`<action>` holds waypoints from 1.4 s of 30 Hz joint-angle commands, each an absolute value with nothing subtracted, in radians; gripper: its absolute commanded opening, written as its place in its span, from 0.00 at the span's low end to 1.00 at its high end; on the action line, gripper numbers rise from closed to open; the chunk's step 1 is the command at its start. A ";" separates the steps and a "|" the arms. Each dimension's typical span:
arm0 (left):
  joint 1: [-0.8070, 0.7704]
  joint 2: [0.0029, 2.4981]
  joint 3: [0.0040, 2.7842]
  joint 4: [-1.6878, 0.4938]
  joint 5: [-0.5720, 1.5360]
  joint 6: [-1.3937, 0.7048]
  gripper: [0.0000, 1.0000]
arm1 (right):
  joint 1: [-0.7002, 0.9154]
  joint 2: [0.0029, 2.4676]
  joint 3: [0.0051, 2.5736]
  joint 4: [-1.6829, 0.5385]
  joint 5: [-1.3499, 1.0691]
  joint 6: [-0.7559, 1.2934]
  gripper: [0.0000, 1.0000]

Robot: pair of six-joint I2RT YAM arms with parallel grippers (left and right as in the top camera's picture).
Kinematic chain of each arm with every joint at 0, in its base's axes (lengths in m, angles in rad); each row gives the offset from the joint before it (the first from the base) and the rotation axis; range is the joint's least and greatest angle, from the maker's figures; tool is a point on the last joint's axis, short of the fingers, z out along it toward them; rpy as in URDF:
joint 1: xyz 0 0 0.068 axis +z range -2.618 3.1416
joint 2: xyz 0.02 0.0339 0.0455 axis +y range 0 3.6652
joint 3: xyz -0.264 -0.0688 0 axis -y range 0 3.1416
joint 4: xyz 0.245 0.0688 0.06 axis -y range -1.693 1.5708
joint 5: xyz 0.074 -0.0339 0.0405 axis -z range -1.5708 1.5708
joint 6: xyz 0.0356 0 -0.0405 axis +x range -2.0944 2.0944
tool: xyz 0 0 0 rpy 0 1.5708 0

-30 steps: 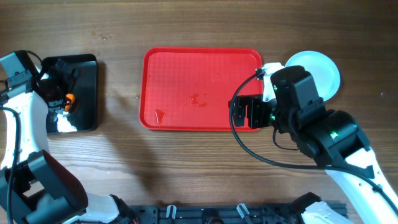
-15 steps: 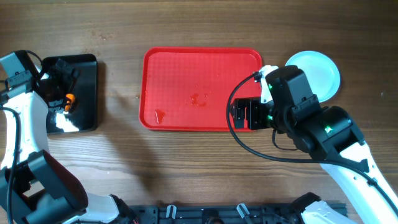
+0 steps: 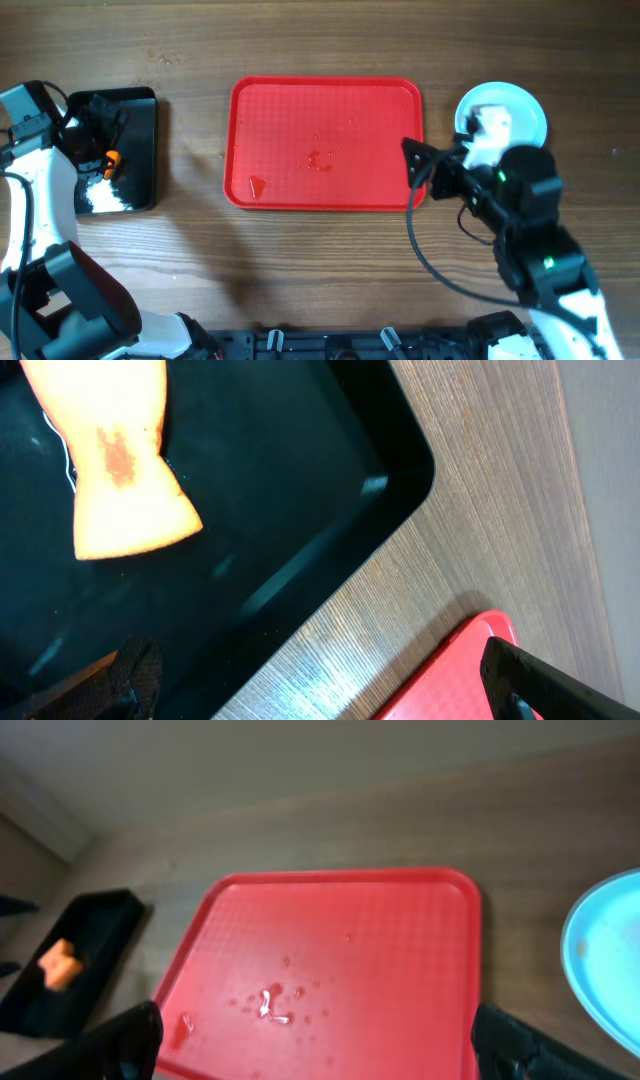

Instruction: Clean dirty plates on tray and stack at the side

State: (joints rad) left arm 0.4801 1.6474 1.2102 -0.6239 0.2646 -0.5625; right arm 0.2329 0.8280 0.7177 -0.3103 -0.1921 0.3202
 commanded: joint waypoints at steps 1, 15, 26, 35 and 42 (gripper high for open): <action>0.482 1.636 1.210 -0.620 0.280 -0.558 1.00 | 0.166 0.673 0.482 -0.119 -0.316 0.310 1.00; 0.482 1.636 1.210 -0.621 0.280 -0.558 1.00 | 0.004 0.151 0.039 0.157 -0.281 0.425 1.00; 0.482 1.636 1.210 -0.620 0.280 -0.558 1.00 | -0.071 0.003 0.005 0.015 -0.209 0.418 1.00; 0.482 1.636 1.210 -0.620 0.280 -0.558 1.00 | -0.077 0.003 0.005 0.014 -0.208 0.005 0.99; 0.482 1.636 1.210 -0.620 0.280 -0.558 1.00 | -0.077 0.003 0.005 0.015 -0.205 0.003 1.00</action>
State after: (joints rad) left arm 0.4801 1.6474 1.2102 -0.6239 0.2646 -0.5625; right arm -0.0731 0.0193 0.0078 0.0120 -0.2234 0.0566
